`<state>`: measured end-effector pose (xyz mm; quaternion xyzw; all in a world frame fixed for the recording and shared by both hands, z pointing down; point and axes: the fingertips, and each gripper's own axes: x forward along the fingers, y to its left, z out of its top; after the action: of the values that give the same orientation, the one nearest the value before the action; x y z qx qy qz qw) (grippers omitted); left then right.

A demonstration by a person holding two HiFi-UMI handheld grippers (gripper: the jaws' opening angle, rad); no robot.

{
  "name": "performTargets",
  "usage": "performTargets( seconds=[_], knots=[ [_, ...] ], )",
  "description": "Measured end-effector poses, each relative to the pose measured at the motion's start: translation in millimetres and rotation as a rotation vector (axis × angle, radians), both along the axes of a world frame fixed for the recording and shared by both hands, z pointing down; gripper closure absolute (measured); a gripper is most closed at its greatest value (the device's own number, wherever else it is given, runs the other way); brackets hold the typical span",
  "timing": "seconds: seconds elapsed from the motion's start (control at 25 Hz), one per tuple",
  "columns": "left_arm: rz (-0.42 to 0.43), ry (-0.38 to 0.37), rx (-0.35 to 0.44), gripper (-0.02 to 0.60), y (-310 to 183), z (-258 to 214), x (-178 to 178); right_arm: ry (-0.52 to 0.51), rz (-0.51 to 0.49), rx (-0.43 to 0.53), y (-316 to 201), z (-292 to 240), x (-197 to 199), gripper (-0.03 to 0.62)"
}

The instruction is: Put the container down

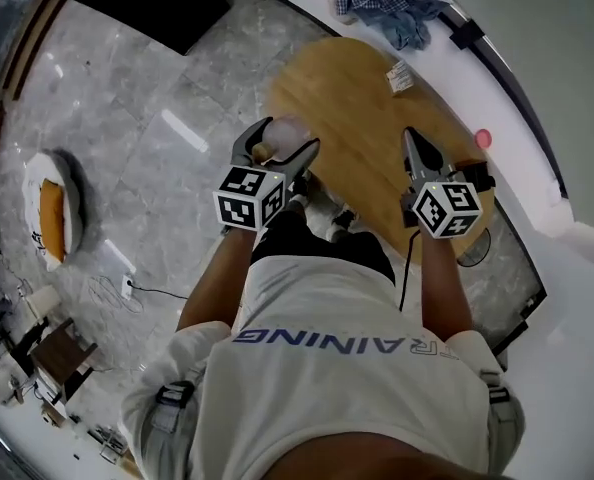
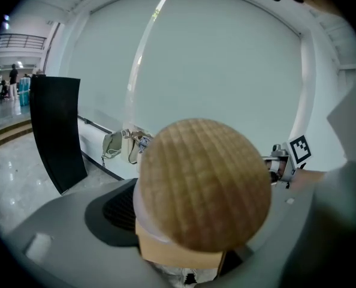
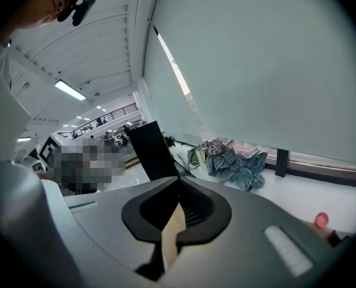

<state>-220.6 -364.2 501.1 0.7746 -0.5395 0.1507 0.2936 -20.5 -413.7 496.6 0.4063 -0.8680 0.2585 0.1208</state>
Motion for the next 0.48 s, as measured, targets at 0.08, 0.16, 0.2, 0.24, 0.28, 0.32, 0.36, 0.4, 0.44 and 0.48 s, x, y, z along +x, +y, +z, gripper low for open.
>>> performTargets(
  seconds=[0.08, 0.16, 0.2, 0.24, 0.28, 0.32, 0.36, 0.4, 0.44, 0.48],
  knots=[
    [0.043, -0.015, -0.033, 0.179, -18, 26, -6, 0.014, 0.024, -0.028, -6, 14, -8, 0.579],
    [0.093, -0.037, -0.058, 0.179, -40, 53, -10, 0.031, 0.056, -0.056, -14, 29, -16, 0.579],
    [0.117, -0.05, -0.068, 0.179, -51, 68, -12, 0.039, 0.071, -0.067, -18, 36, -19, 0.579],
    [0.139, -0.062, -0.077, 0.179, -63, 84, -13, 0.048, 0.084, -0.077, -23, 44, -23, 0.579],
    [0.157, -0.074, -0.086, 0.179, -75, 100, -15, 0.056, 0.095, -0.087, -28, 51, -27, 0.579],
    [0.172, -0.085, -0.094, 0.179, -86, 117, -16, 0.062, 0.105, -0.098, -33, 60, -31, 0.579],
    [0.186, -0.096, -0.101, 0.179, -96, 133, -17, 0.068, 0.114, -0.108, -38, 69, -35, 0.579],
    [0.201, -0.108, -0.108, 0.179, -107, 149, -17, 0.074, 0.124, -0.118, -42, 78, -39, 0.579],
    [0.215, -0.119, -0.116, 0.179, -116, 165, -16, 0.08, 0.133, -0.125, -47, 87, -42, 0.579],
    [0.227, -0.126, -0.126, 0.179, -124, 182, -14, 0.086, 0.143, -0.132, -52, 96, -45, 0.579]
  ],
)
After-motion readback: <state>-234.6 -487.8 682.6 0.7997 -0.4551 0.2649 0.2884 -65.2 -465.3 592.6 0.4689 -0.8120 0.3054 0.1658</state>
